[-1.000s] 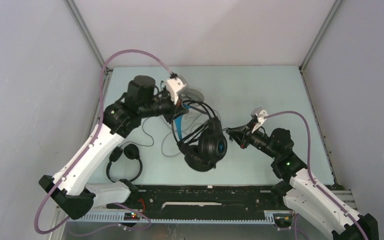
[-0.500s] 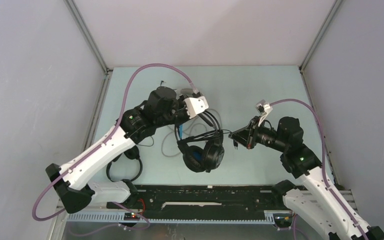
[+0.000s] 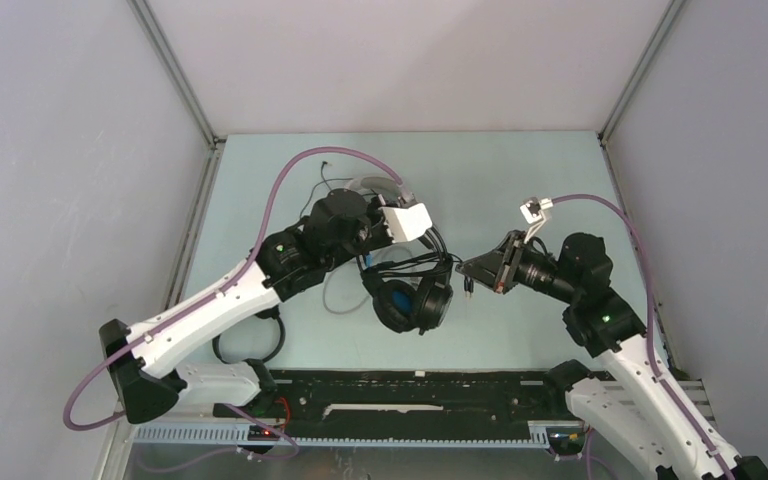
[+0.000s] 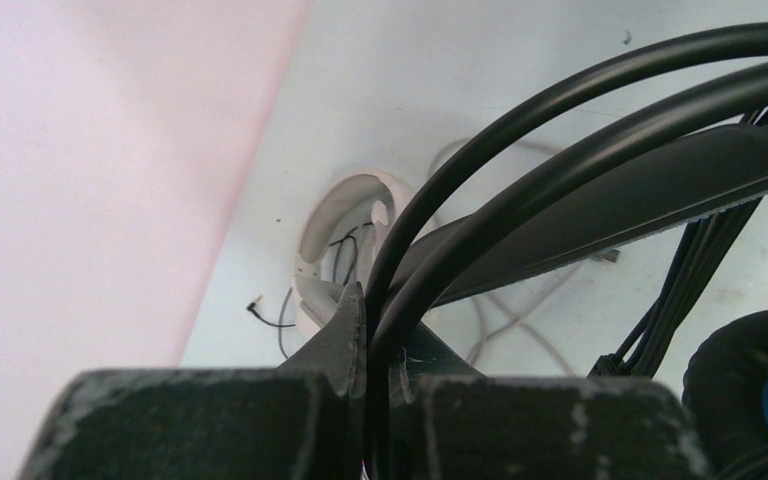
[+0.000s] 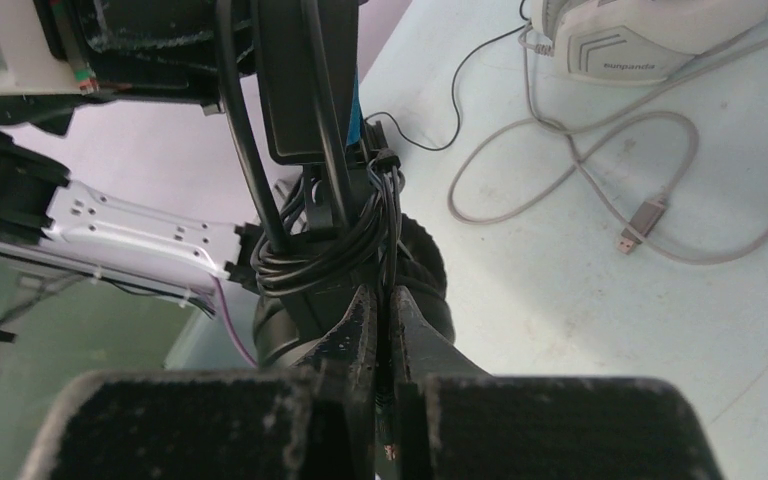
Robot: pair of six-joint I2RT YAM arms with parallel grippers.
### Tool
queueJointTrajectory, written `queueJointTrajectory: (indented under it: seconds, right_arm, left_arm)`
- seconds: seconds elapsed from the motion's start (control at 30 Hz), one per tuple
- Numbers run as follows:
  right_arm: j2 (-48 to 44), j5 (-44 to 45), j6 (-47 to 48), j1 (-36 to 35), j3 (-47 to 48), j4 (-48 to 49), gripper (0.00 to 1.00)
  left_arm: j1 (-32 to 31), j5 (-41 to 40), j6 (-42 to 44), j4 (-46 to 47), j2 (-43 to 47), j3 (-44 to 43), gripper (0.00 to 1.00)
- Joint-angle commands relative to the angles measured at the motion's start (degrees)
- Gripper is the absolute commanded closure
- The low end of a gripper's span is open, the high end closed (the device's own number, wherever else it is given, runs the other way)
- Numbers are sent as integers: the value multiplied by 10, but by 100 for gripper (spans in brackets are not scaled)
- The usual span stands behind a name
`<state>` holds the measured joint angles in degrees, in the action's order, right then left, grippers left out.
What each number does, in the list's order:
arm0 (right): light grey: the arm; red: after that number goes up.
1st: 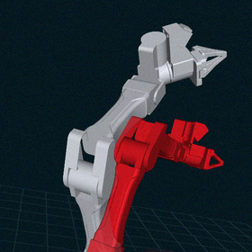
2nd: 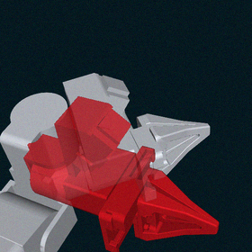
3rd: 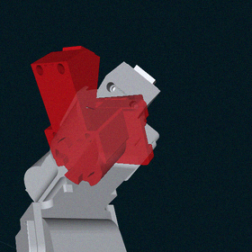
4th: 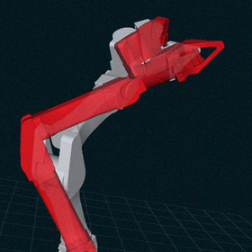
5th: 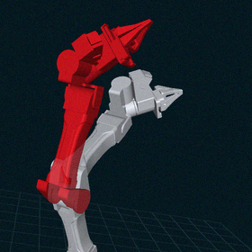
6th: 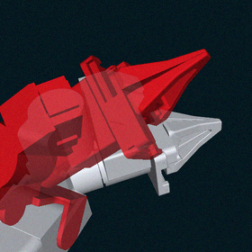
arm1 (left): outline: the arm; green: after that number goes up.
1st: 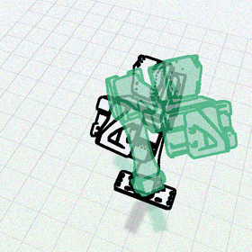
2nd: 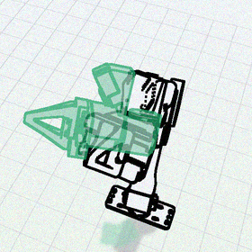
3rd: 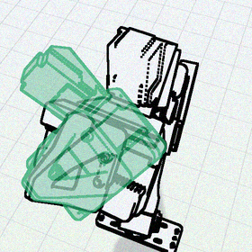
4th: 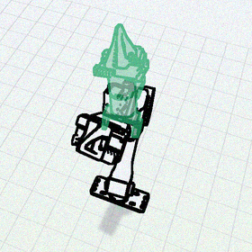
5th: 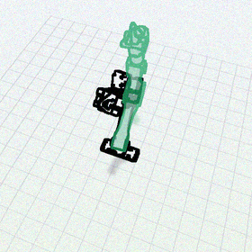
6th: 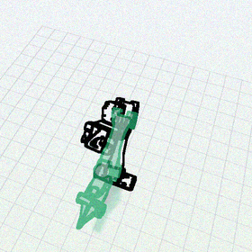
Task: Wrap the headphones
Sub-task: Wrap the headphones cable around the headphones, then place the headphones at the center of the board.
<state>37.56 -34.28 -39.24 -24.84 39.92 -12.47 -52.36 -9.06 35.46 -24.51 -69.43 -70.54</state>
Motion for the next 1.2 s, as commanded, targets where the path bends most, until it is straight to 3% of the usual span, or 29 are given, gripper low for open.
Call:
queueJointTrajectory:
  seconds: [0.0,0.27,0.6,1.17]
  right_arm:
    - [0,8,-89,7,37,68,100]
    - [-25,61,-225,6,-6,116,100]
    - [-25,109,-253,7,-26,106,100]
    - [-109,408,-178,25,-58,-113,93]
  left_arm:
    - [0,-122,41,-3,-2,6,100]
    - [-23,-167,26,-3,-34,-3,100]
    - [-64,-207,-21,11,-95,-30,100]
    - [-88,-132,-76,40,-289,-121,100]
